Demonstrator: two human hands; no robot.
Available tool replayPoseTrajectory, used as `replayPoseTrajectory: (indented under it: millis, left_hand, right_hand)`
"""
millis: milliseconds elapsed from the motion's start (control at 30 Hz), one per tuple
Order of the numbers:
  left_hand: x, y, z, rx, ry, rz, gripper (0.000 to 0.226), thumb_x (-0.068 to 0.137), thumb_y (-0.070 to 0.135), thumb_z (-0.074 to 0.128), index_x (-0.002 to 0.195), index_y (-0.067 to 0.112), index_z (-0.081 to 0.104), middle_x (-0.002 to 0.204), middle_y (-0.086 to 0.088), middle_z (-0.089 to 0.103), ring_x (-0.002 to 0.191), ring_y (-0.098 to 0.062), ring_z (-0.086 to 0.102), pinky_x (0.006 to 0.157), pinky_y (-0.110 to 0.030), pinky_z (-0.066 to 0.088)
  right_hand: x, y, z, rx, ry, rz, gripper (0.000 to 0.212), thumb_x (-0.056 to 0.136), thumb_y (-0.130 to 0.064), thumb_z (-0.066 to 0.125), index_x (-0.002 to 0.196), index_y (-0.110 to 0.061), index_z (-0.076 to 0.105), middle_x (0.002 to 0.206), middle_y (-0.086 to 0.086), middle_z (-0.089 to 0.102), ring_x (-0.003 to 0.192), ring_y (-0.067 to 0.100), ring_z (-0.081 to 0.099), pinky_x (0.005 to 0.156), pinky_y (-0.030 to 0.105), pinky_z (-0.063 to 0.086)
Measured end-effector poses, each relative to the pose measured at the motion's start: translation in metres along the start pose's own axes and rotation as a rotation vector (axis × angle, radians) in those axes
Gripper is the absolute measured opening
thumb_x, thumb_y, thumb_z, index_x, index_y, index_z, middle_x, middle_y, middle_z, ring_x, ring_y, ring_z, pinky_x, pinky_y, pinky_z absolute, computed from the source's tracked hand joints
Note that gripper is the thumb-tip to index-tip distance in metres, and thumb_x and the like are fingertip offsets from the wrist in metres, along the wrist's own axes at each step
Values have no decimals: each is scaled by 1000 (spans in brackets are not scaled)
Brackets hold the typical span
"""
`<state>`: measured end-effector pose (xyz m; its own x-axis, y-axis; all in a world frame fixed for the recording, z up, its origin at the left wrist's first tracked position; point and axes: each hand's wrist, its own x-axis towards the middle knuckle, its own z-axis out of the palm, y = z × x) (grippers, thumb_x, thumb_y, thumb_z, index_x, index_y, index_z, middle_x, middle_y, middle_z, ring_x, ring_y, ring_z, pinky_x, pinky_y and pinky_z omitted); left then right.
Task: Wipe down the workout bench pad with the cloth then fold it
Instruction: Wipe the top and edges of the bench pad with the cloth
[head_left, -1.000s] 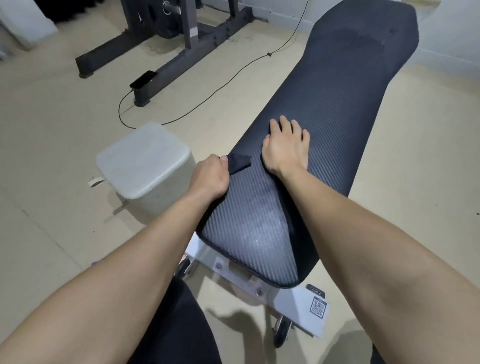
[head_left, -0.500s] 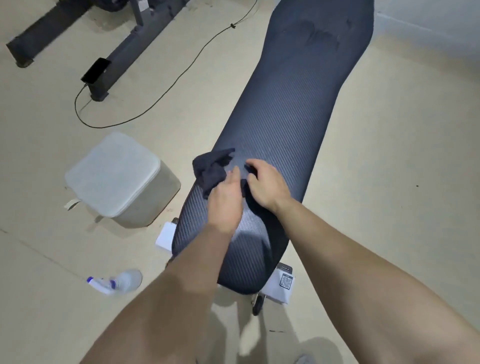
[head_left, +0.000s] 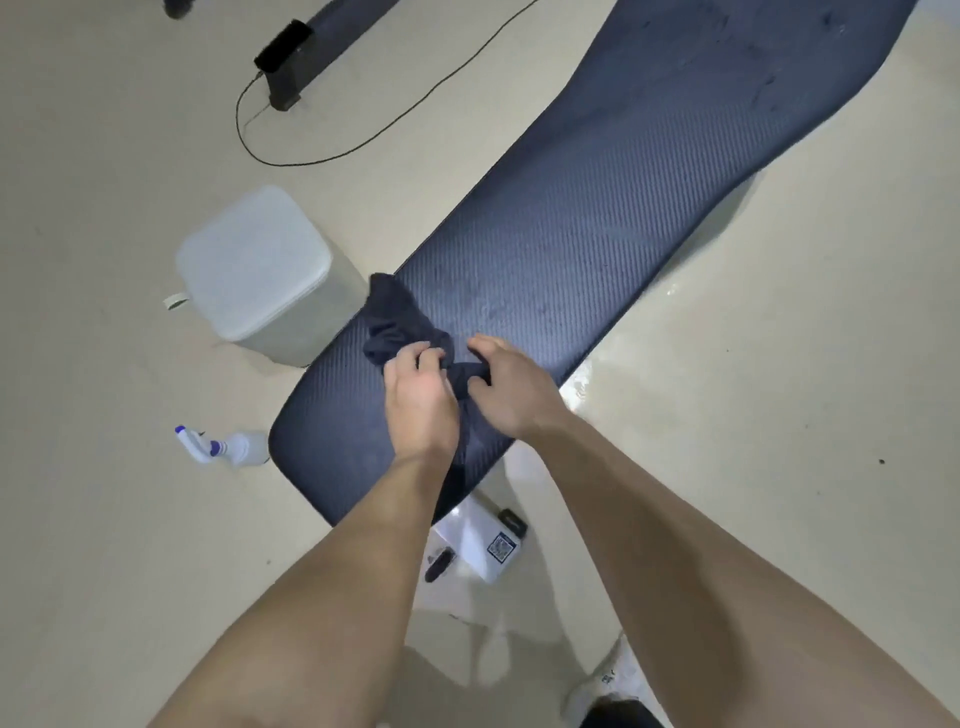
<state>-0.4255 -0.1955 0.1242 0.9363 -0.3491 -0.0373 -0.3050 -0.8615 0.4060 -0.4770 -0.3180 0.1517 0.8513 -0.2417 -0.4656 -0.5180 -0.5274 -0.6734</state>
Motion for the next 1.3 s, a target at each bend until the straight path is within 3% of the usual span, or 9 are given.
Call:
replayPoseTrajectory:
  millis: [200,300,400,467,633,833,933,1100,1300]
  left_hand:
    - [8,117,21,-399,-85,-361,18,86,23,68,103,25,71,109,11,65,98,-5,58,87,-14,40]
    - [21,147,25,-701,-98,-498,17,89,15,59,96,20,73,96,9,72,79,4,63,70,-2,44]
    - [47,144,15,-1232,-116,-816,18,94,14,49,96,9,66,91,-6,74,84,-15,71,80,-33,59]
    - [61,130,8,-1359,-90,-975,17,97,18,45,99,13,61,91,-11,74,87,-27,72,79,-41,60]
    - [93,99,10,-1057,-31,-957,23,84,23,52,73,13,69,73,-6,70,76,-28,65,75,-44,54]
    - [112,104,16,-391,271,-880,26,97,25,42,103,26,67,106,2,71,102,-23,61,83,-33,44]
    - [122,108,29,-364,271,-849,29,98,24,42,114,24,66,113,1,70,111,-24,58,89,-35,42]
    - [144,152,50,-220,250,-601,45,97,21,40,138,13,57,128,-8,66,117,-30,54,99,-42,41]
    - [186,210,84,-137,245,-496,43,98,17,41,137,10,56,112,-9,68,111,-29,55,92,-41,45]
  right_hand:
    - [-20,50,-77,-194,60,-119,42,92,-21,37,130,-16,53,126,3,59,121,27,54,98,38,43]
    - [-17,59,-108,-285,-33,-167,68,90,-9,47,154,-23,33,161,2,33,145,23,34,115,36,32]
    - [10,52,-115,-353,-68,-270,84,88,-8,50,162,-20,11,170,1,4,155,19,10,124,38,18]
    - [32,51,-108,-408,-141,-336,85,93,-13,48,162,-20,0,170,3,-4,157,22,1,126,43,12]
    - [62,43,-67,-610,-188,-429,82,98,-20,44,160,-13,-10,169,11,-9,157,24,-4,127,43,6]
    - [118,31,-69,-833,-258,-608,83,97,-17,38,155,-12,-22,167,7,-21,155,20,-17,126,37,-7]
    - [147,34,-95,-938,-296,-719,74,100,-26,35,160,-16,-6,169,5,-13,156,20,-9,126,43,-6]
    - [188,41,-140,-1045,-273,-690,74,101,-39,29,160,-16,-9,169,3,-17,156,20,-13,125,50,-3]
    - [233,71,-202,-1058,-182,-735,74,99,-36,26,161,-12,-7,169,4,-14,156,18,-11,125,48,-5]
